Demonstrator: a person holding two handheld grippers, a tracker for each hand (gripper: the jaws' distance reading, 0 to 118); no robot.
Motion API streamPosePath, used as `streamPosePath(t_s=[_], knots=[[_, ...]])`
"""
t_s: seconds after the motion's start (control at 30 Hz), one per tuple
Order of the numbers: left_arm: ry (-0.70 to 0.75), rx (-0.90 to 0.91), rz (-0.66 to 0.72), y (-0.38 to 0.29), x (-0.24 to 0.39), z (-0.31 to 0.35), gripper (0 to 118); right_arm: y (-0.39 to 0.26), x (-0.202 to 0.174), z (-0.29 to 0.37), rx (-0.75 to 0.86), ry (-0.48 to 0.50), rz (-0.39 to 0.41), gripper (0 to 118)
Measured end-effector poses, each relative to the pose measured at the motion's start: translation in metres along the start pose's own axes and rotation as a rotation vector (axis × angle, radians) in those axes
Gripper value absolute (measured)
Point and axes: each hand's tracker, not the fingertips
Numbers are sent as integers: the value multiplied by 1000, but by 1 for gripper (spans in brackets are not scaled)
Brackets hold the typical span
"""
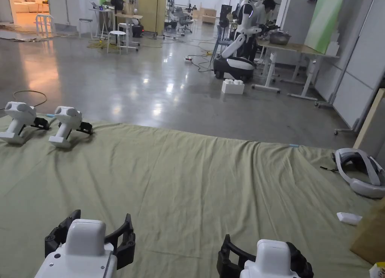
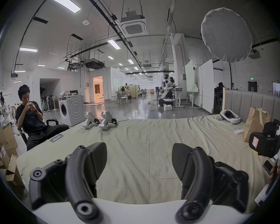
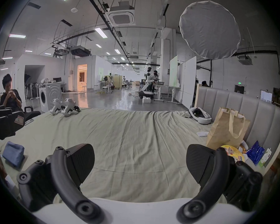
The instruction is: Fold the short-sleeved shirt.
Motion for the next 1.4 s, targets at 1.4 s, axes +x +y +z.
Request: streamPosePath(t_s=[1.4], knots=[[7, -21, 78, -11, -18, -1, 116, 17, -6, -17, -226, -21, -211, 116]])
